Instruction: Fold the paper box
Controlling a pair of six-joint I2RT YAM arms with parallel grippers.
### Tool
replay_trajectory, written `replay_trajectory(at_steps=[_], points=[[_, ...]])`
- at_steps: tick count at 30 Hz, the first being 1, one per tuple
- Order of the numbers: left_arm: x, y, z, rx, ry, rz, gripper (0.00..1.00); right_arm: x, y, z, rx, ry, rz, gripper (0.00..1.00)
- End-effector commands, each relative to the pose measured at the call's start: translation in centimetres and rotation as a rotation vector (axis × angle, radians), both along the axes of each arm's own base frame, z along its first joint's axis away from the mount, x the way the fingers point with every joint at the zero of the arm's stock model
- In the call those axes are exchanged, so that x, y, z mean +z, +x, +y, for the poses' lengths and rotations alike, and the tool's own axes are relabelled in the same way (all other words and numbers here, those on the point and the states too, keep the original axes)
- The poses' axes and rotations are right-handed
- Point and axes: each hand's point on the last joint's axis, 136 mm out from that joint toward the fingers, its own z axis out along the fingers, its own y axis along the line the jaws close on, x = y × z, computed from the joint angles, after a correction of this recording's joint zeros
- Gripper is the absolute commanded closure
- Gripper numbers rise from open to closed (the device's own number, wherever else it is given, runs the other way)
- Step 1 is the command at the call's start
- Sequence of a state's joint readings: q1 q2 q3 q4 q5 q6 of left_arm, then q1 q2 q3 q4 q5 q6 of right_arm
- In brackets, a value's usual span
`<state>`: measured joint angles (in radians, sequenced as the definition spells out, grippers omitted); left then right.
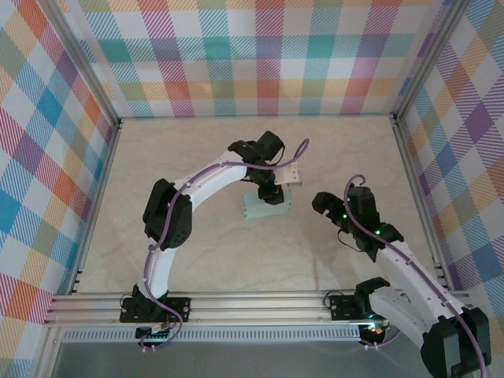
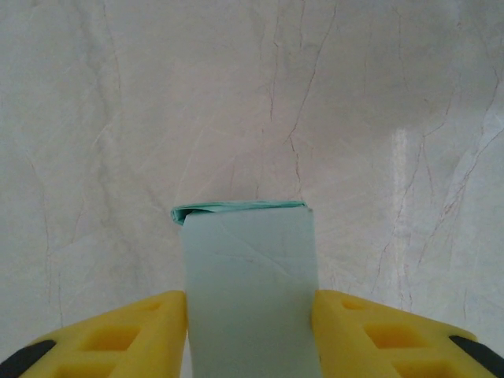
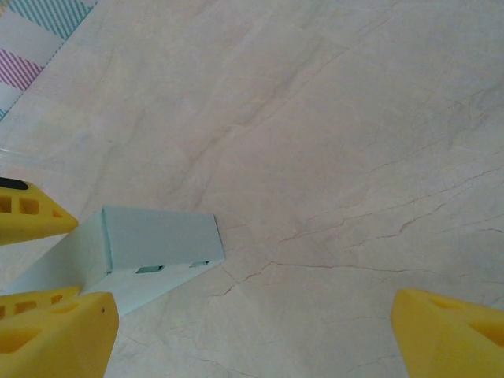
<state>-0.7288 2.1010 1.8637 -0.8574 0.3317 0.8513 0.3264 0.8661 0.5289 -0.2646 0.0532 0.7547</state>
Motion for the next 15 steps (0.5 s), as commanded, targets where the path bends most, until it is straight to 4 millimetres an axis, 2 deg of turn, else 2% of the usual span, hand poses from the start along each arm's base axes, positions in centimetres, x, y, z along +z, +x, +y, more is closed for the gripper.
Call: replay_trajectory(at_steps=[1,6,11,15], points=[[-1.2,-1.0,0.9,-0.03,0.08,-0.002,0.55,0.0,0.1,0.1,0.015,0.003,-0.004,0.11],[-1.7,-3.0,0.4,-0.055,0.095,0.032,0.55,-0.1,0.2,0.1,0.012,0.004,-0.005,0.12],[-2.6,-2.9,0.4,-0.049,0.107,0.03,0.56,-0.3,0.3,0.3,0.018,0.002,-0.001,0.12],[-2.5,-4.1,-0.1,-0.07,0.091,0.084,0.55,-0.3,0.4,0.3,0.018,0.002,-0.001,0.12]])
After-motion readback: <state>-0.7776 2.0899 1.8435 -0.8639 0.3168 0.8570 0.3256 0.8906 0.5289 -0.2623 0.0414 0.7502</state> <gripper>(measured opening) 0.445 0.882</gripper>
